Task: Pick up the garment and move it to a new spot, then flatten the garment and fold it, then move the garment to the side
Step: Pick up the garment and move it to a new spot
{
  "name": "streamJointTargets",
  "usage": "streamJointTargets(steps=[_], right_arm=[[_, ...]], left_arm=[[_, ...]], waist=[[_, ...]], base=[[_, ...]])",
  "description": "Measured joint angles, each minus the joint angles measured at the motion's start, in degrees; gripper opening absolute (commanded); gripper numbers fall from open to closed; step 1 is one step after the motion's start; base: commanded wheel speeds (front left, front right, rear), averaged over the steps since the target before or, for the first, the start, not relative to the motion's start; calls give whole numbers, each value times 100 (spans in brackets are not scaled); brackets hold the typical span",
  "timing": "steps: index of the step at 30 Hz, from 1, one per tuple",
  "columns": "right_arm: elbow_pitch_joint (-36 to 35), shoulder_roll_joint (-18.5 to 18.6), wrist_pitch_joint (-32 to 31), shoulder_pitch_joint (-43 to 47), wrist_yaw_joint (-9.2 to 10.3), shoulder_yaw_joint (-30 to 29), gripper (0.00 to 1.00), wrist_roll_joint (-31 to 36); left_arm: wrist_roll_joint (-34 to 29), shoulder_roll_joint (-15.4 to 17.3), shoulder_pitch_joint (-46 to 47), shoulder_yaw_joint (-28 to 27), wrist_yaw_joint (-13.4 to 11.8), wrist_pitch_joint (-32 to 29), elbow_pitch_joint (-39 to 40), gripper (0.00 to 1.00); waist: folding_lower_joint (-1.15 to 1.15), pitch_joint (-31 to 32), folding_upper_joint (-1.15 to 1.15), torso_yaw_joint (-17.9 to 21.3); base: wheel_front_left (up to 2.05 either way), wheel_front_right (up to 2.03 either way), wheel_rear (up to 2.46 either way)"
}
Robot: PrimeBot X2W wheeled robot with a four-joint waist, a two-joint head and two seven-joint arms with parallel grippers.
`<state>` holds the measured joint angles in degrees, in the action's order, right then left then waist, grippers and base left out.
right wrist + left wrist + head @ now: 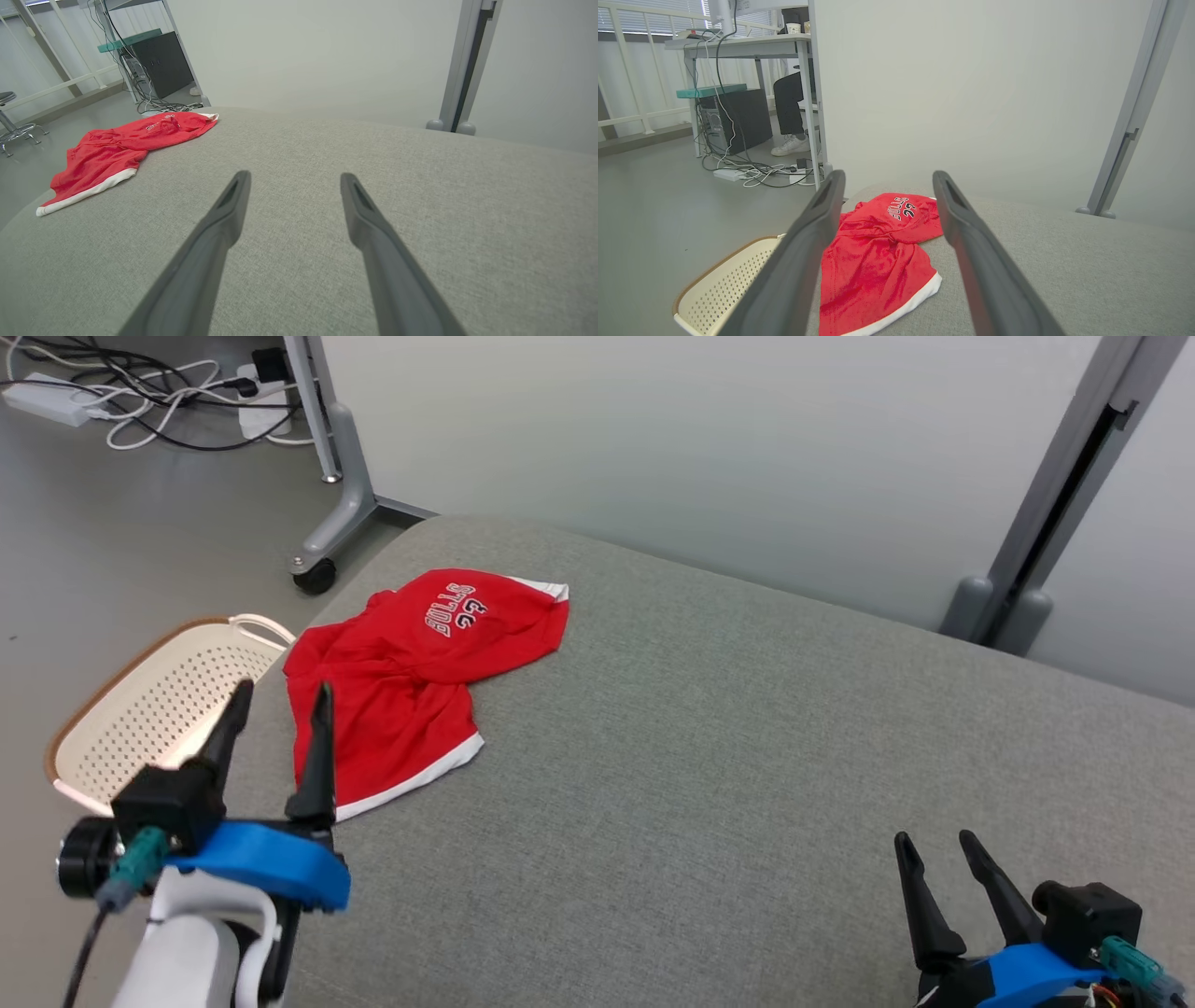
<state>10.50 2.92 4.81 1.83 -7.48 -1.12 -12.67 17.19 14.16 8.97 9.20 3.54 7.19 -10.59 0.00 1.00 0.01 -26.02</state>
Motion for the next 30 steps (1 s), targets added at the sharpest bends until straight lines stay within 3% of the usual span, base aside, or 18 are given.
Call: streamJointTargets(steps=[7, 17, 24, 30], right_arm=[[-229, 43, -122, -93, 0, -1, 100, 29], [-584, 353, -359, -555, 0, 265, 100, 42], [-1018, 708, -535, -931, 0, 452, 100, 41], [-1462, 920, -654, -1106, 0, 397, 100, 40]], left_arm=[[280, 242, 983, -159, 51, -880, -66, 100], [922, 987, 2074, -856, -111, -2572, -962, 100], [1345, 1486, 2436, -1430, -381, -3343, -1190, 100], [1568, 1734, 2522, -1675, -400, -3515, -1705, 100]], waist=[[0, -404, 0, 374], [2, -1392, 1, 1118], [2, -2280, 1, 1698], [2, -2915, 1, 1998]], base=[[0, 0, 0], [0, 0, 0], [0, 0, 0], [0, 0, 0]])
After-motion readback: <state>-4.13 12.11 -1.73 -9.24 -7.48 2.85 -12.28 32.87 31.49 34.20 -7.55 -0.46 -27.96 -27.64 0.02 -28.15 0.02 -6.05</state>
